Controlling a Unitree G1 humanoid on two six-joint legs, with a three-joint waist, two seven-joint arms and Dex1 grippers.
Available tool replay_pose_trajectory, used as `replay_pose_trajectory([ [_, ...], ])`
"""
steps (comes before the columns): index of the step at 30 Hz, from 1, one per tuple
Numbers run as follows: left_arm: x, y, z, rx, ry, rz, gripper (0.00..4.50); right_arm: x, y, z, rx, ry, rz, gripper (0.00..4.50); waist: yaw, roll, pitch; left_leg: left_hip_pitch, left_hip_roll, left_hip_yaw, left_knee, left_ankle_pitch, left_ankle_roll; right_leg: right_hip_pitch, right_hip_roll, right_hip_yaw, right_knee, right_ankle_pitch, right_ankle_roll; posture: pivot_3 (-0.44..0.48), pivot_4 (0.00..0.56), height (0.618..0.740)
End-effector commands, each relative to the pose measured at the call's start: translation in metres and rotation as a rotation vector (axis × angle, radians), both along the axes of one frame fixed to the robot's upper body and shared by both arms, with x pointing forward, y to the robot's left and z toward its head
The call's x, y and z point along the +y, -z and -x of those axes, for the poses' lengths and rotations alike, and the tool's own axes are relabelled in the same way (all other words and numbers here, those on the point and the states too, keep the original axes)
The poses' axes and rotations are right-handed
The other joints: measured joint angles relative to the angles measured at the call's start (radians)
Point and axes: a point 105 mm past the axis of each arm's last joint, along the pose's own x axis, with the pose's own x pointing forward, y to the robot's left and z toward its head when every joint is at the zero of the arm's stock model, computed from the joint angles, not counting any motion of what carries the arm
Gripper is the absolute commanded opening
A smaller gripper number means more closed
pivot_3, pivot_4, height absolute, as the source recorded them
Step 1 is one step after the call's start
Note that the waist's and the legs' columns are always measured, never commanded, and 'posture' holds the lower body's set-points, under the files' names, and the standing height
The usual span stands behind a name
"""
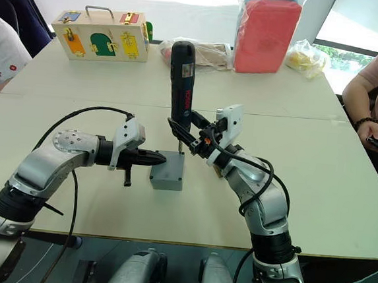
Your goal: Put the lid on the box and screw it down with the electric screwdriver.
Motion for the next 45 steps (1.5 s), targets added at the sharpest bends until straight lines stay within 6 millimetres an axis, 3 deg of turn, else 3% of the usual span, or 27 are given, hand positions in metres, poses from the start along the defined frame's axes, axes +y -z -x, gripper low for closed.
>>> replay_pose_trajectory([
  [1, 0.002, 0.011, 0.002, 0.044, 0.001, -0.032, 0.0, -0.001, -0.004, 0.005, -0.05, 0.008, 0.029, 1.77, 0.0, 0.0, 0.0, 0.0, 0.0, 0.0, 0.0, 0.0, 0.0, 0.0, 0.0, 0.0, 0.0, 0.0, 0.0, 0.0, 0.15, 0.738],
  [24, -0.002, 0.011, 0.003, 0.049, 0.009, -0.026, 0.0, -0.012, 0.005, -0.007, 0.079, 0.052, -0.043, 1.77, 0.002, 0.0, -0.001, 0.002, 0.0, 0.0, 0.0, 0.0, 0.0, 0.003, 0.0, 0.0, -0.001, 0.0, 0.0, 0.0, 0.15, 0.738],
  [45, -0.003, 0.009, 0.001, 0.038, 0.012, -0.023, 0.0, -0.016, -0.001, -0.013, 0.116, 0.052, -0.099, 1.77, 0.002, 0.0, -0.002, 0.003, 0.0, 0.0, -0.001, -0.001, 0.001, 0.004, 0.0, 0.0, -0.001, 0.0, 0.0, 0.0, 0.15, 0.738],
])
